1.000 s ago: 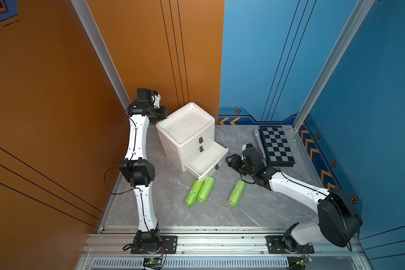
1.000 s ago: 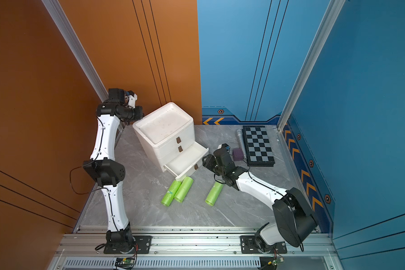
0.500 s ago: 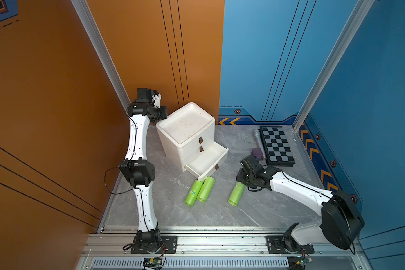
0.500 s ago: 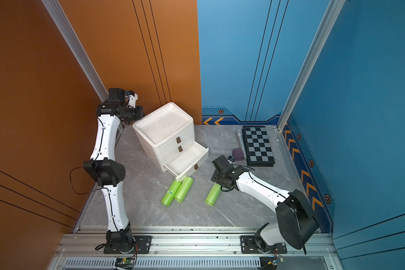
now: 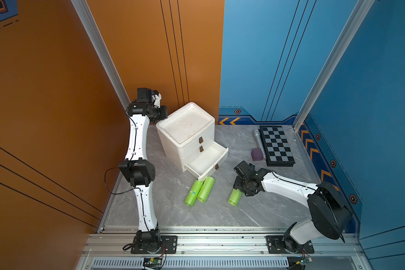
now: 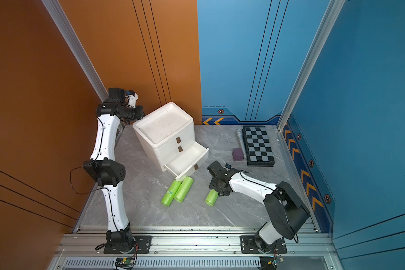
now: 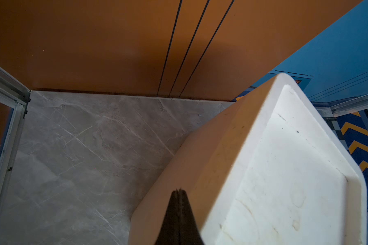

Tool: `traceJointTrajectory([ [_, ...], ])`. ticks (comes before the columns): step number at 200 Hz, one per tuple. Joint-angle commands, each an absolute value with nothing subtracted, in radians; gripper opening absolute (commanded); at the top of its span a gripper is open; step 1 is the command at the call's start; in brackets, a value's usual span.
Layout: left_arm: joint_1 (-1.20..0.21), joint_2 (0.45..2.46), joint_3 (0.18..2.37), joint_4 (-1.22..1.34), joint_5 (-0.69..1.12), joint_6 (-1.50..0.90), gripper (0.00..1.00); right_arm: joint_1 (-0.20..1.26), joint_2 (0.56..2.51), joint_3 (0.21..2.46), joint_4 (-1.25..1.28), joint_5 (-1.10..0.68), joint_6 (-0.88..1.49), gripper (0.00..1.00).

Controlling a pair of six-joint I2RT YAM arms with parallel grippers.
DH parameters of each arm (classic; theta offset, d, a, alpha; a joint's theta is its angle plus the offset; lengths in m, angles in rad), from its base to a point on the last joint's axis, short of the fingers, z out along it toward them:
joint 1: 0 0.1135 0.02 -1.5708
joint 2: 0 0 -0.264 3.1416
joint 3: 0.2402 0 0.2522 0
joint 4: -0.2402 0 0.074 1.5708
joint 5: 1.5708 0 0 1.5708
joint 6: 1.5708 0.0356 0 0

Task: Sort the rolls of trash bags by color and place them into the drawer
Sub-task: Pick up the roll of trash bags from the center of the board.

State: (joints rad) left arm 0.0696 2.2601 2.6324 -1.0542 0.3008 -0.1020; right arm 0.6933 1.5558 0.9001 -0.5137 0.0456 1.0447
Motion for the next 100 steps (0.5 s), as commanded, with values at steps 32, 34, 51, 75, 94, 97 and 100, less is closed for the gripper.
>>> traceJointTrajectory([
  [32, 0.035, 2.293, 2.624, -1.174, 0.385, -0.091, 0.03, 0.695, 1.597, 0.877, -0.513, 0.015, 1.063, 0.43],
  [34, 0.034, 2.293, 2.623, -1.174, 0.385, -0.091, 0.03, 0.695, 1.598, 0.877, -0.513, 0.013, 1.064, 0.42],
  [51, 0.034, 2.298, 2.628, -1.175, 0.385, -0.091, 0.03, 0.723, 1.584, 0.883, -0.512, 0.015, 1.067, 0.36],
  [75, 0.034, 2.296, 2.629, -1.175, 0.386, -0.091, 0.03, 0.723, 1.537, 0.923, -0.511, 0.016, 1.067, 0.33],
  [94, 0.032, 2.291, 2.625, -1.175, 0.385, -0.089, 0.03, 0.710, 1.507, 0.990, -0.508, 0.013, 1.062, 0.32],
  [97, 0.032, 2.290, 2.624, -1.175, 0.385, -0.089, 0.03, 0.709, 1.506, 1.002, -0.505, 0.010, 1.060, 0.32],
  [100, 0.032, 2.290, 2.622, -1.175, 0.382, -0.088, 0.03, 0.709, 1.506, 1.015, -0.502, 0.006, 1.058, 0.32],
])
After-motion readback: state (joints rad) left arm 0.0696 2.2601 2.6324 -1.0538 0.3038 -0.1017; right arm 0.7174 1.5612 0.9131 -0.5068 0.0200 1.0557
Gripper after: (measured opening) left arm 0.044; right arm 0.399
